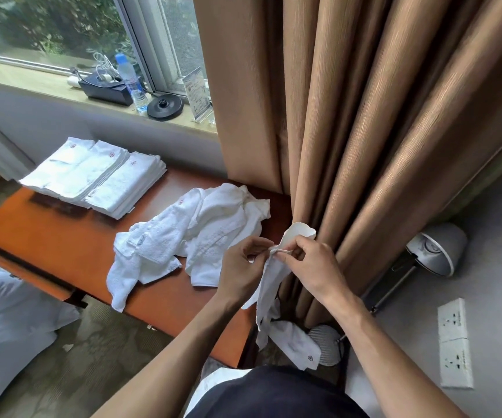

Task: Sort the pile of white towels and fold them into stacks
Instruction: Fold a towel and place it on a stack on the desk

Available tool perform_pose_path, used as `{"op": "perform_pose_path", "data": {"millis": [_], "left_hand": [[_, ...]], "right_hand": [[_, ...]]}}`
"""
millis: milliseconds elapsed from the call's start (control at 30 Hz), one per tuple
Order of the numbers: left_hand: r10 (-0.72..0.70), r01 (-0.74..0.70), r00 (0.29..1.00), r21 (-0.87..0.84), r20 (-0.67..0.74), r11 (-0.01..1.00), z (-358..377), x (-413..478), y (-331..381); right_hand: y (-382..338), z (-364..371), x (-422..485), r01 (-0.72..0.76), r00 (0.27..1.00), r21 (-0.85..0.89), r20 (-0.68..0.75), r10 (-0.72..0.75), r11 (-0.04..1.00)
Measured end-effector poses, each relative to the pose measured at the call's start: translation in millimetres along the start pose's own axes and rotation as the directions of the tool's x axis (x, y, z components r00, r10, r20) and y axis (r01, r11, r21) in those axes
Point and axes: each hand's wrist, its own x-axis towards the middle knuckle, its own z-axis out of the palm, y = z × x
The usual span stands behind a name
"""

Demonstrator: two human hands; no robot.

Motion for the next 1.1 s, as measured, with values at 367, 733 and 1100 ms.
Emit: {"op": "perform_pose_path", "data": {"millis": [367, 733, 1100], "left_hand": [[0.059, -0.063, 0.994, 0.036, 0.097, 0.997, 0.5, -4.7, -2.7], [0.126, -0.116, 0.991, 0.161, -0.050, 0.980, -14.4, 10.1, -15.2], [0.106, -0.106, 0.994, 0.121, 0.004, 0.987, -23.8, 12.2, -16.7]], "right_hand": [[0.5, -6.2, -7.7, 0.019, 0.999, -0.071, 0.042, -0.016, 0.997], [25.3, -27.5, -15.0, -0.017, 0.997, -0.262, -0.072, -0.002, 0.965], [34.7, -10.0, -0.7, -0.115, 0.993, 0.252, 0.030, 0.111, 0.961]]}}
